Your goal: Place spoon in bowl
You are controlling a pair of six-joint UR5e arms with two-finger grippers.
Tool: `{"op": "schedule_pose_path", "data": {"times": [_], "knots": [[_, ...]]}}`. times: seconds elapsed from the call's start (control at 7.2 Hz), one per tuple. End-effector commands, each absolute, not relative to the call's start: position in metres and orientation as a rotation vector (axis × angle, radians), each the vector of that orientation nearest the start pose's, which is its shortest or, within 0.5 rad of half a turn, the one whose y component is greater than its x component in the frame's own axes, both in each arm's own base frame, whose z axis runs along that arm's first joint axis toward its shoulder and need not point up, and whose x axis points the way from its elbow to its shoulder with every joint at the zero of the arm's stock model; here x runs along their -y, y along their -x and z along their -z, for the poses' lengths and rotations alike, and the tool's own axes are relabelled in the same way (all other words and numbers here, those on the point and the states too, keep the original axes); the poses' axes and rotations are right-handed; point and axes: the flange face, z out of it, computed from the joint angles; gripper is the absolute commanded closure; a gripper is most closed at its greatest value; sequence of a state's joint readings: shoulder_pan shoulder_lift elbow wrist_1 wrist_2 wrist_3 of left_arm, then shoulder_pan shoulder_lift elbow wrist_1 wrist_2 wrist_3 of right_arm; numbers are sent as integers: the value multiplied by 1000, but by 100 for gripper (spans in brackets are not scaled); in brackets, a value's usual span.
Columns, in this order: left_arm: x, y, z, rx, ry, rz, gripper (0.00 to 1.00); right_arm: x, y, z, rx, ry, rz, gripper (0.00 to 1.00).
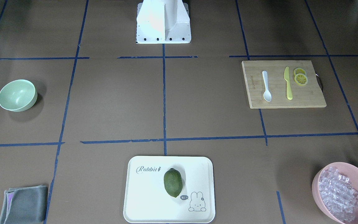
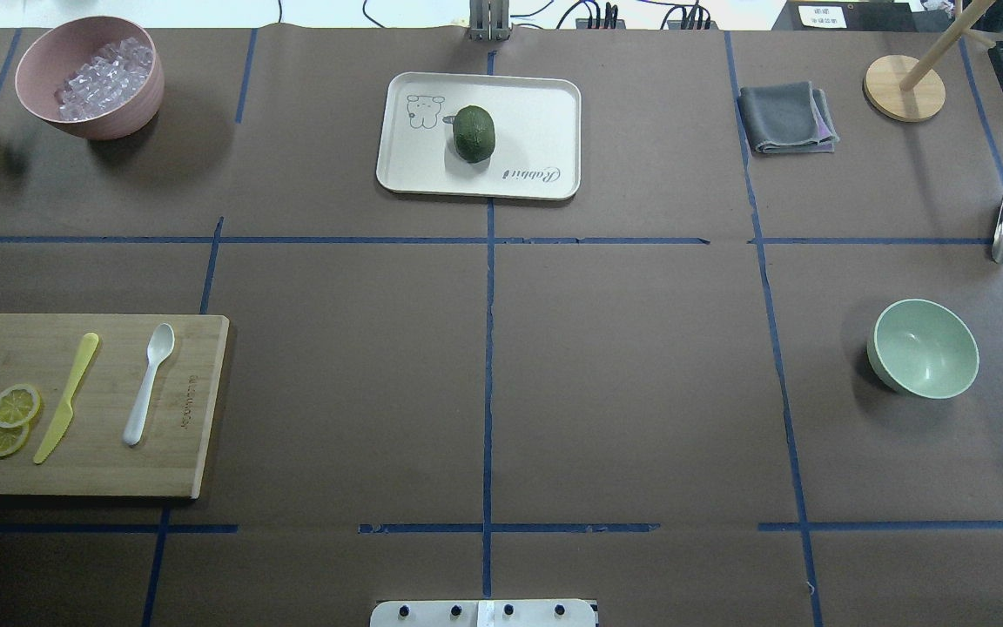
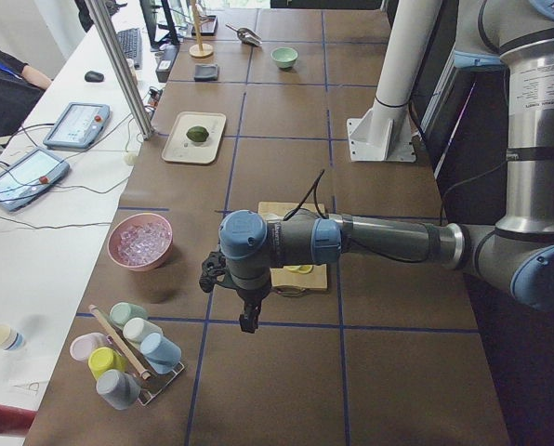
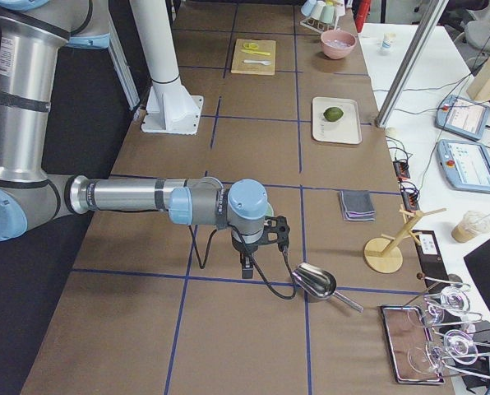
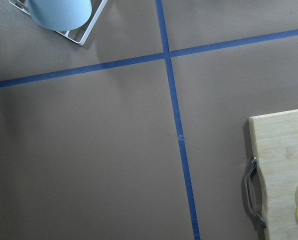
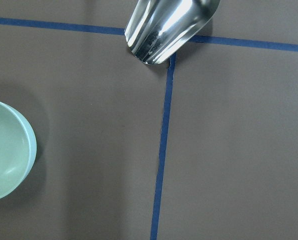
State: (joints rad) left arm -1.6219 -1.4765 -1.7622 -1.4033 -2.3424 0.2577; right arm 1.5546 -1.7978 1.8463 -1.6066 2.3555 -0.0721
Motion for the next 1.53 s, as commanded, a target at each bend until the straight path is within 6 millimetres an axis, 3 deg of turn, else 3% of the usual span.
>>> {"op": "schedule_pose_path", "data": {"times": [0.0,0.42,0.69,0.97,1.39], "knots": [[441,84,-626,-773,-55,-178,0,398,-56,-627,785,-33,89,0],[445,84,-625,-775,-54,-177,0,400,-44,-624,843,0,49,0],[445,83,-625,-778,-55,-177,0,411,4,-607,858,-32,26,0],[445,82,-625,-781,-53,-176,0,412,67,-591,879,-25,23,0],[445,82,-625,-782,-53,-176,0,410,136,-608,849,-71,-21,0]]}}
